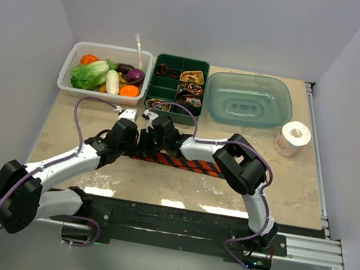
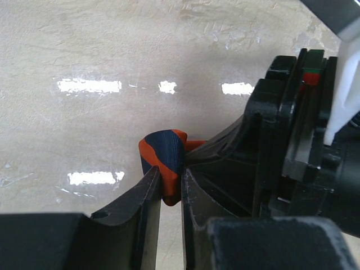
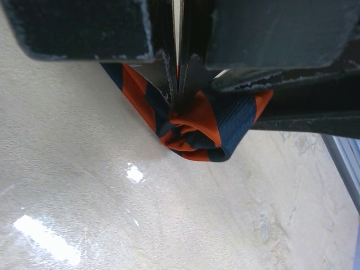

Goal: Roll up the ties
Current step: Roll the tie at the center of the board.

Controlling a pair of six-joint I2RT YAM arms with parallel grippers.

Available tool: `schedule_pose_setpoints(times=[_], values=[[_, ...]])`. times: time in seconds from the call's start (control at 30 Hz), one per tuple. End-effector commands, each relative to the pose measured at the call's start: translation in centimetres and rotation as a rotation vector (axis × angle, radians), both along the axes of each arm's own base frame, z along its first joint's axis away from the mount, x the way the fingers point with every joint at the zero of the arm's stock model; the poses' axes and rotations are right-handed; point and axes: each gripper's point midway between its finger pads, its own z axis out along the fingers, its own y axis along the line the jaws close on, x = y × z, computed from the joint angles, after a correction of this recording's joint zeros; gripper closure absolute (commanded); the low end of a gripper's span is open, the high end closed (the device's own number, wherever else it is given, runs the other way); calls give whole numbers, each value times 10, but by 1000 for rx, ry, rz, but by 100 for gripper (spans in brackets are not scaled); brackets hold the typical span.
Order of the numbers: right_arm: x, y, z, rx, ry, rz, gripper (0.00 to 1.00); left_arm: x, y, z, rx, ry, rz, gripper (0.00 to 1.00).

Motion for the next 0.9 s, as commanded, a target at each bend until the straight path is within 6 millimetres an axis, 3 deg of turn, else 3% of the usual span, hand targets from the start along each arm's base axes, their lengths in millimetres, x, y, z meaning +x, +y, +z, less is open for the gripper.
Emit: schedule_pose_setpoints(times=[0.0,0.2,0.23,0.47,0.87], values=[[-7,17,13,83,24,34,100,12,-11,17,8,-51,-23,100],[-1,1,24,71,4,-14,100,7,-12,14,49,-37,-18,100],[2,-2,39,91,-13,-23,100,6,-12,13,59,-35,-16,100],[25,-42,65,62,-70,-107,100,5,-17,12,97,-29,-23,100],[46,-92,60,-7,-84,-208,100,-6,-38,-3,195,26,-93,100]])
